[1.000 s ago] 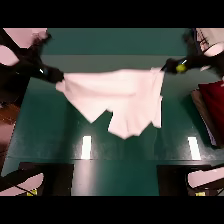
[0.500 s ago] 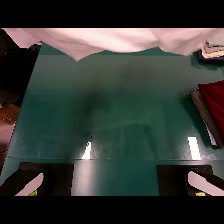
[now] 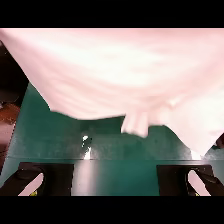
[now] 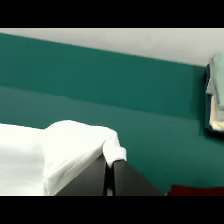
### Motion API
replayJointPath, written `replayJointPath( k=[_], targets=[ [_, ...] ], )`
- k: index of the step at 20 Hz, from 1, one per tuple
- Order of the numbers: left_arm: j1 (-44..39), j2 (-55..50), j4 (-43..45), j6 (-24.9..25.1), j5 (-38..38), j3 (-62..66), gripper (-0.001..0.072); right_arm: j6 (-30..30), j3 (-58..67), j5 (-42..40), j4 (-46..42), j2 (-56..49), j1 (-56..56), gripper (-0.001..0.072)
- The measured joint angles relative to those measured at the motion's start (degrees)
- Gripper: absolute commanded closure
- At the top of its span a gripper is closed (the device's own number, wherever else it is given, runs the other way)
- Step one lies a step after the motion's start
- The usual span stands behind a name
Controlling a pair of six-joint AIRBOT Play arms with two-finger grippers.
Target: Fold the shirts.
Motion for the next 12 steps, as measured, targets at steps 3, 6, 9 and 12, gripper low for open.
replayJointPath(
  k=[3,6,9,12],
  targets=[
    [0.0,-4.7,-0.4,-0.4,-2.0,-9.6,0.0683,1.9,-8.2,4.1,-0.7,-4.7,3.6,0.0697],
    [0.0,-12.5,-0.9,0.7,-0.4,-20.5,0.0683,2.6,-17.7,2.5,-0.6,-12.1,7.3,0.0697],
    [0.0,-22.3,-1.3,3.4,6.3,-27.3,0.0683,2.8,-24.7,-5.8,-0.5,-20.8,9.0,0.0697],
    [0.0,-31.5,-1.5,4.4,14.9,-29.0,0.0681,2.9,-27.3,-14.7,0.5,-28.6,9.6,0.0696]
  ],
)
